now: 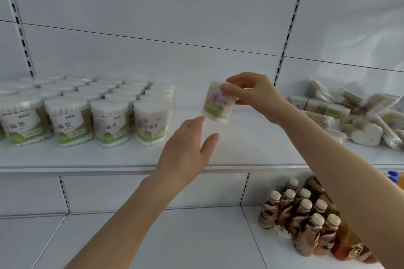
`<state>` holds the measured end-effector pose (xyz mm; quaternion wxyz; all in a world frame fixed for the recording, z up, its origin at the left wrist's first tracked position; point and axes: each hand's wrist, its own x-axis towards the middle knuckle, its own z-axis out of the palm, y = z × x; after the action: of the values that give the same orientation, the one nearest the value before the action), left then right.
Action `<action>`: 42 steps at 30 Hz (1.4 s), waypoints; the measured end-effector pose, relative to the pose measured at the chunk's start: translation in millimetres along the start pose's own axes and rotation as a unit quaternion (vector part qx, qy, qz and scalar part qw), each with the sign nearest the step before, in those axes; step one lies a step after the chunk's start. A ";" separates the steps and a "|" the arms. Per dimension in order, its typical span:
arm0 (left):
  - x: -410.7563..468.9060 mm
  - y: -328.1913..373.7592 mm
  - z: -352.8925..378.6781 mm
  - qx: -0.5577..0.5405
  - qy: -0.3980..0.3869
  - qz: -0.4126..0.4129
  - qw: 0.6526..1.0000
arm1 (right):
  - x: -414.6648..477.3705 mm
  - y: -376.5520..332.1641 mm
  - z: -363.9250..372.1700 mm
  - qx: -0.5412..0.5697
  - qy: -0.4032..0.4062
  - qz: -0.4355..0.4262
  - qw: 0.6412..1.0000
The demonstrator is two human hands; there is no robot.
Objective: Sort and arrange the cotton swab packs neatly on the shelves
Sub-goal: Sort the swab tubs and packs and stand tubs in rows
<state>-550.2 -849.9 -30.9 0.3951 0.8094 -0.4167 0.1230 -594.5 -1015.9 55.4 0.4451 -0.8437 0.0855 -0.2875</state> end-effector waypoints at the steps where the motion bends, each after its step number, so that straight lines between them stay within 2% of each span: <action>1: 5.3 -0.3 2.1 0.082 -0.050 0.005 0.995 | 14.7 7.7 0.6 -0.015 0.009 0.002 1.000; 3: 16.4 -3.4 6.1 0.174 -0.125 -0.001 0.977 | 44.0 21.5 8.2 -0.042 0.012 -0.002 0.999; 6: 24.1 -10.8 9.9 0.184 -0.173 -0.024 0.967 | 81.4 34.7 29.5 -0.061 -0.009 -0.018 0.998; 15: 18.1 -10.3 11.3 0.160 -0.127 -0.042 0.978 | 131.9 61.7 81.6 -0.147 -0.067 -0.032 0.986; 29: 19.6 -7.1 11.3 0.150 -0.120 -0.047 0.980 | 140.6 69.6 86.1 -0.192 -0.083 -0.030 0.977; 35: 18.8 -6.7 9.6 0.160 -0.136 -0.054 0.976 | 116.5 58.6 66.6 -0.209 -0.037 -0.029 0.977; 42: 19.2 -8.1 8.0 0.171 -0.147 -0.056 0.973 | 51.2 70.6 -8.7 -0.262 0.045 0.021 0.964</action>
<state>-533.1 -864.1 -30.4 0.1916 0.8964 -0.3966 0.0500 -549.5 -1084.0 23.7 0.2102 -0.9151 0.1953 -0.2833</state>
